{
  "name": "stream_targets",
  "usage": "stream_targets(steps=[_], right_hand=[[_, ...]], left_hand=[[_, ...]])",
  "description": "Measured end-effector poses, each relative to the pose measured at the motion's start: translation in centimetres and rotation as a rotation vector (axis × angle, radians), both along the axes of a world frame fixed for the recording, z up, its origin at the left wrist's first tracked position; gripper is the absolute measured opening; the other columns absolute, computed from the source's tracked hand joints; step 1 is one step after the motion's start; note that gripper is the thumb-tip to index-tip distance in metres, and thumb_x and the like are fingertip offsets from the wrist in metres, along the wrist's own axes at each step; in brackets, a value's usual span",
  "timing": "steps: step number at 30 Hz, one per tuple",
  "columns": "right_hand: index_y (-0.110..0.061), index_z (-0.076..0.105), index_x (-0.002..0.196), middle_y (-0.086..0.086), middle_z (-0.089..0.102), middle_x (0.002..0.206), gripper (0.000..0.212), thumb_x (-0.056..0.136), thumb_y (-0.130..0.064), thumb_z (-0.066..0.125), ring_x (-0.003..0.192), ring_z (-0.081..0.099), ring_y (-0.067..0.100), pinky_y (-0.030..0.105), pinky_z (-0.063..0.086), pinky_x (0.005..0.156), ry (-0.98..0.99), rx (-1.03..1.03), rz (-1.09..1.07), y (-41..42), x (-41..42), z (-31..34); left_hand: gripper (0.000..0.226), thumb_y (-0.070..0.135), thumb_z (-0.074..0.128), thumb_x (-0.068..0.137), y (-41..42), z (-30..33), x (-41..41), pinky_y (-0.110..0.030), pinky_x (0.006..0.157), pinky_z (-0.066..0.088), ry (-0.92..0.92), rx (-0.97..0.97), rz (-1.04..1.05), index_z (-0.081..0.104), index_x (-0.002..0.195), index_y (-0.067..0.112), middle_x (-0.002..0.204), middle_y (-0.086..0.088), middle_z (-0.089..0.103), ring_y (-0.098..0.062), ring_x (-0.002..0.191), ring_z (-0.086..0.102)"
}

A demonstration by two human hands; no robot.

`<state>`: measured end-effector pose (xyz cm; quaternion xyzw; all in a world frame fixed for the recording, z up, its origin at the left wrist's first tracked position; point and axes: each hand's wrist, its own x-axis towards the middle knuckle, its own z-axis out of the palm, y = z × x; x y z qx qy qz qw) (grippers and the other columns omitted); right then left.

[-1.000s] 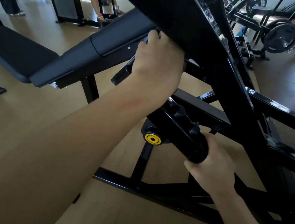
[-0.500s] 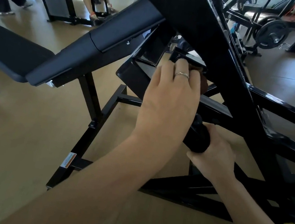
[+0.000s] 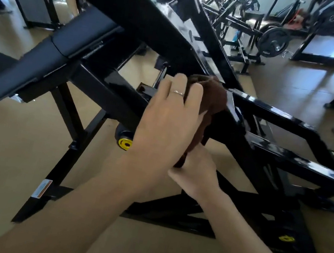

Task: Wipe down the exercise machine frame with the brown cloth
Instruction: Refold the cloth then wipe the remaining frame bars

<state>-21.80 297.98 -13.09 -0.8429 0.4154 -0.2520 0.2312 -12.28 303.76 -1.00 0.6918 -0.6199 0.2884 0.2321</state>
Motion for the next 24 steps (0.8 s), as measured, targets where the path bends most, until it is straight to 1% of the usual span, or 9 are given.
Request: stream_targets(steps=[3, 5, 8, 11, 13, 15, 17, 19, 24], right_hand=[[-0.03, 0.042, 0.145, -0.004, 0.051, 0.128, 0.072, 0.08, -0.031, 0.075, 0.119, 0.049, 0.016, 0.033, 0.049, 0.096, 0.066, 0.109, 0.111, 0.6, -1.5, 2.1], [-0.032, 0.053, 0.139, -0.011, 0.056, 0.124, 0.059, 0.083, -0.024, 0.073, 0.118, 0.053, 0.008, 0.025, 0.049, 0.095, -0.098, 0.087, 0.142, 1.3, -3.5, 4.0], [-0.025, 0.064, 0.121, -0.016, 0.066, 0.111, 0.032, 0.09, -0.017, 0.065, 0.108, 0.064, 0.006, 0.024, 0.053, 0.093, -0.582, -0.121, -0.011, 1.2, -6.7, 7.4], [-0.018, 0.049, 0.146, -0.006, 0.054, 0.142, 0.042, 0.105, -0.022, 0.051, 0.133, 0.053, 0.016, 0.038, 0.045, 0.11, -0.736, -0.244, 0.077, -0.9, -6.3, 10.8], [-0.013, 0.041, 0.155, 0.005, 0.038, 0.16, 0.048, 0.11, -0.028, 0.039, 0.15, 0.033, 0.017, 0.044, 0.032, 0.121, -0.678, -0.285, 0.158, -2.8, -4.7, 12.1], [-0.02, 0.043, 0.157, 0.0, 0.028, 0.166, 0.053, 0.109, -0.041, 0.03, 0.152, 0.024, 0.004, 0.034, 0.026, 0.124, -0.658, -0.183, 0.157, -4.7, -3.5, 12.6], [-0.03, 0.042, 0.157, -0.01, 0.029, 0.165, 0.054, 0.109, -0.049, 0.024, 0.137, 0.026, -0.02, 0.011, 0.024, 0.113, -0.649, -0.01, 0.149, -6.6, -3.1, 12.1], [-0.031, 0.039, 0.157, -0.012, 0.037, 0.158, 0.05, 0.11, -0.044, 0.025, 0.123, 0.032, -0.029, -0.001, 0.025, 0.101, -0.633, 0.049, 0.147, -8.1, -3.1, 11.1], [-0.034, 0.046, 0.15, -0.014, 0.048, 0.141, 0.049, 0.107, -0.047, 0.028, 0.115, 0.037, -0.032, -0.008, 0.026, 0.09, -0.736, 0.146, 0.154, -9.0, -2.1, 10.2]], left_hand=[[0.028, 0.027, 0.063, 0.099, -0.9, 0.8, 0.5, -0.046, 0.087, 0.054, 0.149, -0.089, -0.042, 0.057, 0.115, 0.004, 0.123, -0.021, 0.055, -0.037, 0.109, 0.057], [0.029, 0.031, 0.06, 0.101, -1.4, 1.1, 1.1, -0.04, 0.089, 0.05, 0.24, -0.117, -0.074, 0.056, 0.114, 0.004, 0.124, -0.019, 0.052, -0.035, 0.109, 0.055], [0.032, 0.033, 0.06, 0.102, -2.1, 0.7, 1.2, -0.04, 0.086, 0.051, 0.393, -0.097, -0.088, 0.057, 0.118, 0.006, 0.128, -0.016, 0.051, -0.03, 0.11, 0.053], [0.031, 0.033, 0.061, 0.101, -3.0, 0.9, -0.2, -0.039, 0.084, 0.053, 0.443, -0.176, -0.128, 0.058, 0.12, 0.008, 0.128, -0.012, 0.05, -0.025, 0.109, 0.053], [0.033, 0.035, 0.052, 0.103, -4.6, 1.9, -1.3, -0.036, 0.083, 0.049, 0.308, -0.2, -0.096, 0.059, 0.123, 0.009, 0.129, -0.012, 0.052, -0.026, 0.11, 0.053], [0.039, 0.037, 0.037, 0.106, -6.9, 2.8, -2.1, -0.036, 0.091, 0.041, 0.069, -0.132, 0.076, 0.058, 0.129, 0.013, 0.135, -0.011, 0.055, -0.029, 0.119, 0.051], [0.038, 0.034, 0.035, 0.105, -8.4, 3.3, -2.6, -0.043, 0.1, 0.034, -0.065, -0.079, 0.176, 0.063, 0.121, 0.012, 0.135, -0.011, 0.058, -0.034, 0.126, 0.049], [0.038, 0.032, 0.036, 0.104, -9.4, 3.2, -2.8, -0.047, 0.108, 0.03, -0.158, -0.024, 0.213, 0.066, 0.113, 0.011, 0.133, -0.012, 0.059, -0.035, 0.13, 0.047], [0.043, 0.034, 0.034, 0.102, -9.6, 3.6, -2.5, -0.048, 0.118, 0.025, -0.16, 0.08, 0.132, 0.067, 0.113, 0.01, 0.141, -0.01, 0.054, -0.034, 0.135, 0.042]])
